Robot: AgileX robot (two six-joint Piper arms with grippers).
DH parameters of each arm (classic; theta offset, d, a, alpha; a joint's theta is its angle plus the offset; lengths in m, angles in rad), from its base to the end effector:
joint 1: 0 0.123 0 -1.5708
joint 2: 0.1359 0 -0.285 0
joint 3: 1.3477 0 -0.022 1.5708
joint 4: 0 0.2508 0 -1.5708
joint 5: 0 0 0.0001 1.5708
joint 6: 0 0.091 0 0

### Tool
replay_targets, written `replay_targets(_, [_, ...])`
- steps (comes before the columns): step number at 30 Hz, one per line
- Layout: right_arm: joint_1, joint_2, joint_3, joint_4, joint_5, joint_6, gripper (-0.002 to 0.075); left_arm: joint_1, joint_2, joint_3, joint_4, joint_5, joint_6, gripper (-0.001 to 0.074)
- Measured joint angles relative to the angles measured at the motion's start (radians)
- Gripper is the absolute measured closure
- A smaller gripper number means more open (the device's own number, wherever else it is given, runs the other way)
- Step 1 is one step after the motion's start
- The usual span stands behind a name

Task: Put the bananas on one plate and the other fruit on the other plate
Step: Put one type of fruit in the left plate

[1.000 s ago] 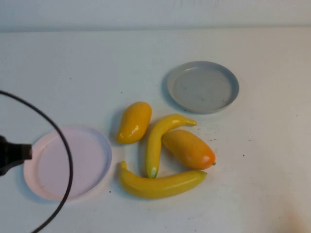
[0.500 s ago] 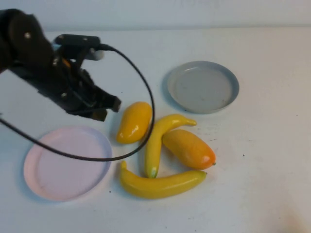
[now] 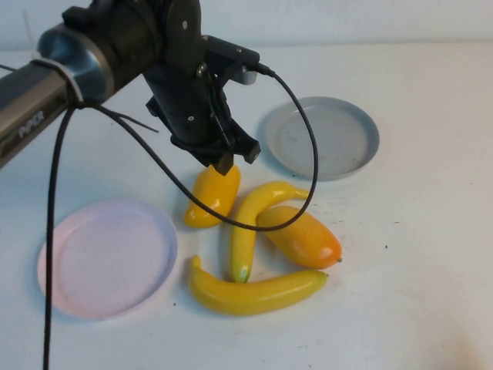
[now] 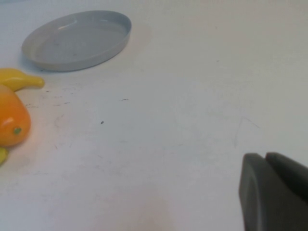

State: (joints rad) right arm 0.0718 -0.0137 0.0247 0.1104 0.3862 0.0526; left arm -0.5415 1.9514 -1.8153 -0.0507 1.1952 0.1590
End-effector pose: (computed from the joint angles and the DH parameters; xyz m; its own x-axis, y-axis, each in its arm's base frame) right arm 0.0517 0.0075 0.1711 -0.3158 0.1319 -0.9396 -0.0631 0.9852 0.1595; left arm 0.3589 -0.2209 0.2944 -0.7297 0.6020 -0.3244 0.6362 0.7715 0.0007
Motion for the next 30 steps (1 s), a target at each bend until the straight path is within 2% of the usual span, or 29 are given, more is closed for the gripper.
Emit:
replay_targets(4, [0.0, 0.0, 0.0, 0.0, 0.0, 0.0, 0.0741, -0.002, 0.058, -0.045, 0.004, 0.005, -0.019, 0.0291])
replay_targets(6, [0.0, 0.0, 0.0, 0.0, 0.0, 0.0, 0.0741, -0.002, 0.081, -0.052, 0.018, 0.0, -0.063, 0.0185])
replay_targets(8, [0.0, 0.0, 0.0, 0.002, 0.0, 0.0, 0.0741, -0.004, 0.102, -0.054, 0.035, -0.007, -0.104, 0.0127])
replay_targets(14, [0.0, 0.0, 0.0, 0.002, 0.0, 0.0, 0.0741, -0.004, 0.156, -0.055, 0.069, -0.025, -0.135, 0.0089])
replay_targets(30, [0.0, 0.0, 0.0, 0.003, 0.0, 0.0, 0.0741, 0.007, 0.248, -0.06, 0.097, -0.072, -0.139, 0.0087])
